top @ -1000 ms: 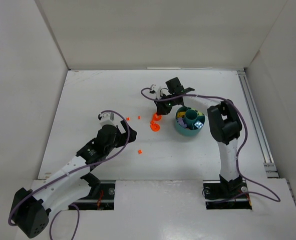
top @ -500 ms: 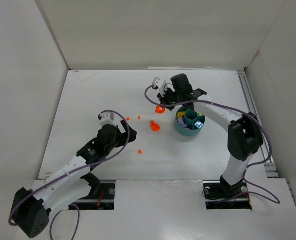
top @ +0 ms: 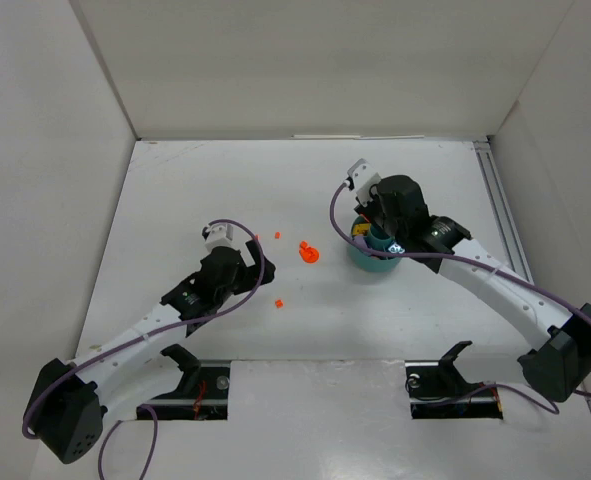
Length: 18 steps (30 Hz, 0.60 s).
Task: Sort the legos into containers by color
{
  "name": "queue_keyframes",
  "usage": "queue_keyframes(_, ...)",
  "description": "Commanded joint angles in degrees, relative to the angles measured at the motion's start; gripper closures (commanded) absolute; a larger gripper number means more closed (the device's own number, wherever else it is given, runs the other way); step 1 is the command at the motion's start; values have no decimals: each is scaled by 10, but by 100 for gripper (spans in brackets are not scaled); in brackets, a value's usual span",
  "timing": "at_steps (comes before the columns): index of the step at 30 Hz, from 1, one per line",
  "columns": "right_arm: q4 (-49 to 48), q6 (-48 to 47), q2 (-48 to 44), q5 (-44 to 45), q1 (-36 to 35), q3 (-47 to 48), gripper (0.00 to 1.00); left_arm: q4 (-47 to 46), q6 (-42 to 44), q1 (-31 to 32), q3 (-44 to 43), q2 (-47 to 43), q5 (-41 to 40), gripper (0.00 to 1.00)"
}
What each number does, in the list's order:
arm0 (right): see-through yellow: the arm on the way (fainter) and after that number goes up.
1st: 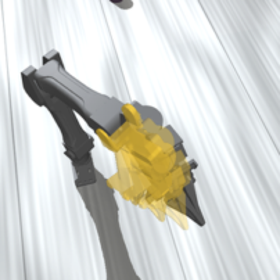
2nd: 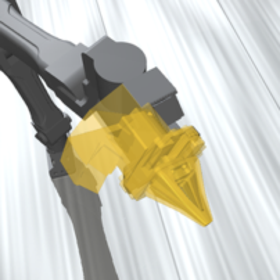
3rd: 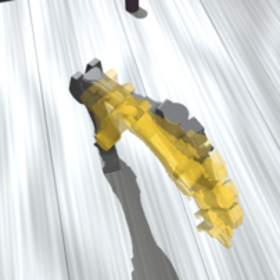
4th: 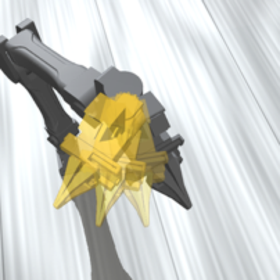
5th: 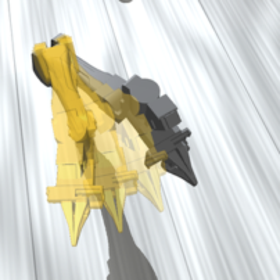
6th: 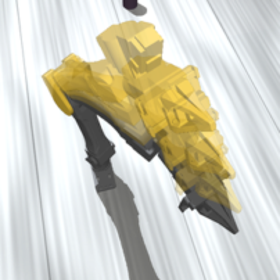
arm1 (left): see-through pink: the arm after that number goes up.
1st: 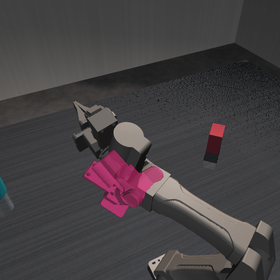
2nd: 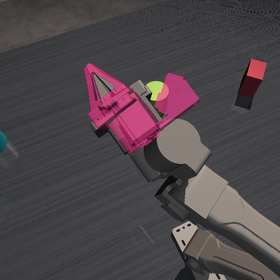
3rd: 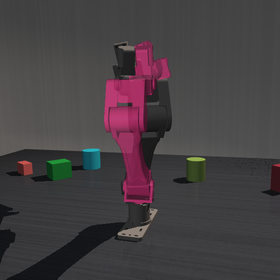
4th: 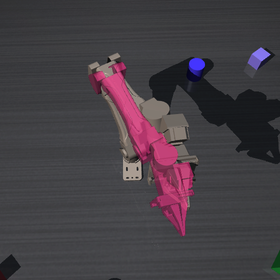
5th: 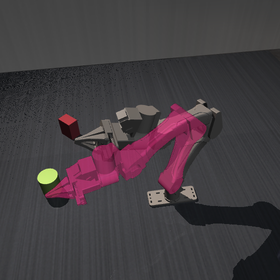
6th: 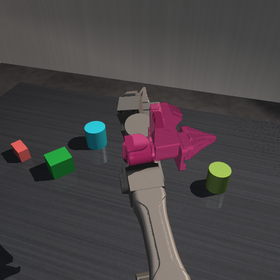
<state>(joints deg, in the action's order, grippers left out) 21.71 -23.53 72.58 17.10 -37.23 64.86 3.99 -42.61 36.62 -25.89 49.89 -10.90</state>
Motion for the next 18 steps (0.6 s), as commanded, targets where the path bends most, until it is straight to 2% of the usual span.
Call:
queue_keyframes(1, 25, 16, -3, 83, -5, -22, 97, -37, 12, -2, -27, 14, 3, 0)
queue_keyframes(6, 52, 37, 33, 142, -5, -22, 97, -55, 12, -2, -44, 39, 8, 0)
queue_keyframes(14, 71, 64, 81, 182, -16, -16, 97, -55, 23, -2, -71, 85, 13, 0)
queue_keyframes(17, 71, 70, 93, 182, -21, -16, 92, -55, 29, -2, -82, 100, 13, 0)
queue_keyframes(18, 78, 75, 93, 182, -27, -11, 85, -55, 29, -2, -82, 108, 13, 0)
